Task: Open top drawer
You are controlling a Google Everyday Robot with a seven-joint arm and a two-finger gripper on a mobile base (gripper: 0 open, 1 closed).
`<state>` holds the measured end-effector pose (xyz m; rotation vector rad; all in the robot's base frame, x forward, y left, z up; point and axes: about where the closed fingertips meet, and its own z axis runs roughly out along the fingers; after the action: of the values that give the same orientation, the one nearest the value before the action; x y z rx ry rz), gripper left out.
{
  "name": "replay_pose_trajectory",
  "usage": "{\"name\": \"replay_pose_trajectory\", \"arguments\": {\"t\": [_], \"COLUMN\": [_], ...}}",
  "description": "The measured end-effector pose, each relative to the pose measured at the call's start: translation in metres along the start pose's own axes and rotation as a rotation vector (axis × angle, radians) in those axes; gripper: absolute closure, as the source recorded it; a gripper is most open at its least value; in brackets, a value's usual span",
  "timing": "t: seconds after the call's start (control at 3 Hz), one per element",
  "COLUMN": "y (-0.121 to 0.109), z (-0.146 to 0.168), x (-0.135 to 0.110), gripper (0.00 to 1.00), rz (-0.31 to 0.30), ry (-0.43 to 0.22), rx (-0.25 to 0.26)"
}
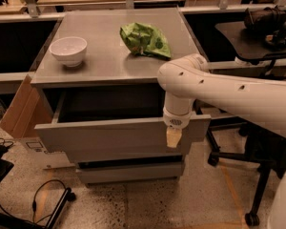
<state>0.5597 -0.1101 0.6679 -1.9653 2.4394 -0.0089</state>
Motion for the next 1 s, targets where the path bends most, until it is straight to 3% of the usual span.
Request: {"name": "replay_pose_trajectory", "arguments": {"t": [0.67, 1.0], "y": [-0.0001, 0.0], "z": [-0.0062, -0.0066], "x": [0.0, 0.0], "gripper": [0.03, 0.15], "rz": [0.0, 0.0], "ry": [0.0, 0.0], "rx": [0.0, 0.0]}}
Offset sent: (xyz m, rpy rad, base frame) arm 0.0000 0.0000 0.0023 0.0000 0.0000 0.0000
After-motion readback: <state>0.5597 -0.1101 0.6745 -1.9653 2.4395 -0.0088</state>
